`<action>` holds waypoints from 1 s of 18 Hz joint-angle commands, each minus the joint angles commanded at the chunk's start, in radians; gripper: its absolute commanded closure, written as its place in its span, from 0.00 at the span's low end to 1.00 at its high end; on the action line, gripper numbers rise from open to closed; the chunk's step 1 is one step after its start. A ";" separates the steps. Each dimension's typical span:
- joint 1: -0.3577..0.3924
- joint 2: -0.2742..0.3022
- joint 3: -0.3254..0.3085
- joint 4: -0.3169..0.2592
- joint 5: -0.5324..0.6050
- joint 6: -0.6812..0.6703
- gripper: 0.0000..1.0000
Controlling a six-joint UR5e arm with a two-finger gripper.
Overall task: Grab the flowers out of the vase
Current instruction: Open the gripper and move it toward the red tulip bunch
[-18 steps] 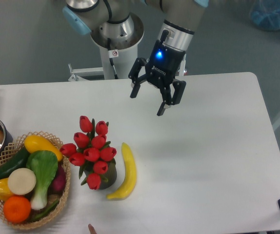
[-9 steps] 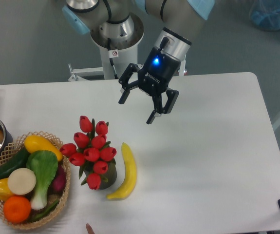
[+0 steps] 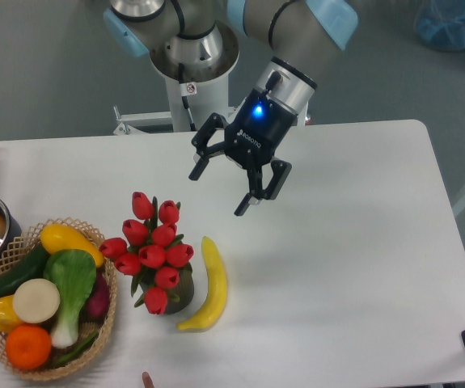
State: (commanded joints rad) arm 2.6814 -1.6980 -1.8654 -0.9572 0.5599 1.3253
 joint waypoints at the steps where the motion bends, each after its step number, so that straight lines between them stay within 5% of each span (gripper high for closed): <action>1: -0.009 -0.018 0.014 0.000 0.000 0.000 0.00; 10: -0.018 -0.135 0.020 0.002 -0.118 0.100 0.00; 18: -0.044 -0.147 -0.009 0.002 -0.124 0.167 0.00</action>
State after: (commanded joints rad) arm 2.6370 -1.8454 -1.8744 -0.9557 0.4357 1.4924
